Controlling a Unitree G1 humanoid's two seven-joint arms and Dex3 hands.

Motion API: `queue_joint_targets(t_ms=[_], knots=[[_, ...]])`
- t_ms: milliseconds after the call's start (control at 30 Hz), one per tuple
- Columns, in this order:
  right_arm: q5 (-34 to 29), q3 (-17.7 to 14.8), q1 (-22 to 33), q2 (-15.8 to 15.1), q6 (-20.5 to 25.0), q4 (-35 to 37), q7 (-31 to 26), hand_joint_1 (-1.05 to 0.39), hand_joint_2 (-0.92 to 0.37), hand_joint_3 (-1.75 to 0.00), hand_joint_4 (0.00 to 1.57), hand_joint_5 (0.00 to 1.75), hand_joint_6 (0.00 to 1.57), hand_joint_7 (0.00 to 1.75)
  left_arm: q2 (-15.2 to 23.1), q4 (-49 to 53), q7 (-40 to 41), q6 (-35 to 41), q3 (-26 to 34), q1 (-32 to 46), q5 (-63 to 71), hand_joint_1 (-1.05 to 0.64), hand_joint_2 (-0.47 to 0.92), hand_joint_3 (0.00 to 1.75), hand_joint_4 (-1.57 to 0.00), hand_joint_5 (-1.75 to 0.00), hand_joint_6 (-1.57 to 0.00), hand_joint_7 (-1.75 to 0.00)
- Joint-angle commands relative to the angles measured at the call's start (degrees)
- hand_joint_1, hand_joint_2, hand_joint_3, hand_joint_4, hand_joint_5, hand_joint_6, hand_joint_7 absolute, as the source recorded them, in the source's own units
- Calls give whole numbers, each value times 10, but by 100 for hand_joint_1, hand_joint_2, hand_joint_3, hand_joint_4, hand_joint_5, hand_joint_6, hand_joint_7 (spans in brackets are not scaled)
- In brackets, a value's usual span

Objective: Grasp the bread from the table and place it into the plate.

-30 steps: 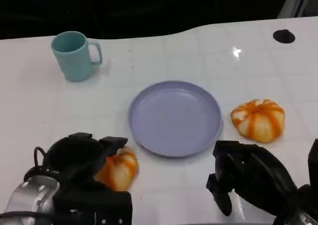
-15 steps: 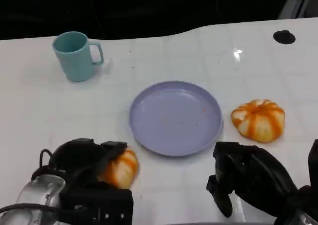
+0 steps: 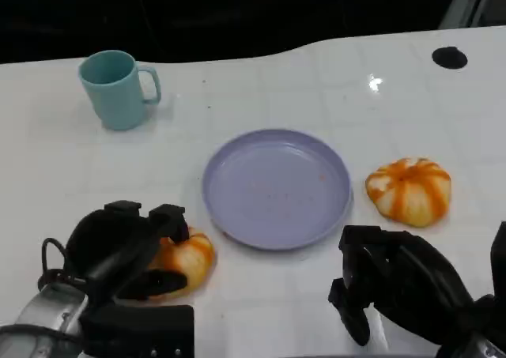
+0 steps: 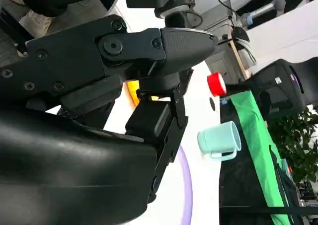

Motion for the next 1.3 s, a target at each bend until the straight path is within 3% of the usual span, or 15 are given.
queue_joint_targets(t_ms=[33,367,433,533,767,933,1133,1300], knots=[[-3,-7,1,-8,-5,-3,1,-93,-92,-38,127,165,110,156,26,-29,29,10,1,21,20,-23,77,64,-82,-175,-68,-170],[1,-8,2,-7,8,-7,-3,-94,-92,-35,128,164,111,155,47,-112,30,36,43,51,6,-23,62,88,-86,-175,-69,-174],[0,-7,2,-8,7,-7,-3,-94,-92,-35,128,164,111,156,40,-130,35,40,56,60,-4,-21,59,90,-86,-175,-68,-175],[2,-7,2,-7,7,-6,-2,-93,-92,-36,127,164,111,156,15,-150,62,50,73,70,-13,-18,46,108,-87,-175,-71,-173],[1,-5,6,-6,7,-9,-2,-93,-92,-36,127,164,110,156,-8,-177,66,41,87,64,-37,-12,41,116,-89,-175,-72,-171],[0,-5,5,-7,8,-8,-2,-93,-92,-36,127,164,110,156,-23,-161,95,3,84,26,-42,-11,33,126,-92,-175,-78,-166],[0,-5,6,-5,5,-7,-2,-93,-92,-35,128,163,110,156,-50,-109,114,-31,71,-36,-43,-13,29,132,-92,-175,-71,-175],[2,-6,7,-3,3,-6,-1,-93,-92,-35,128,163,111,156,-76,-51,88,-57,54,-90,-63,-12,26,140,-94,-175,-74,-175]])
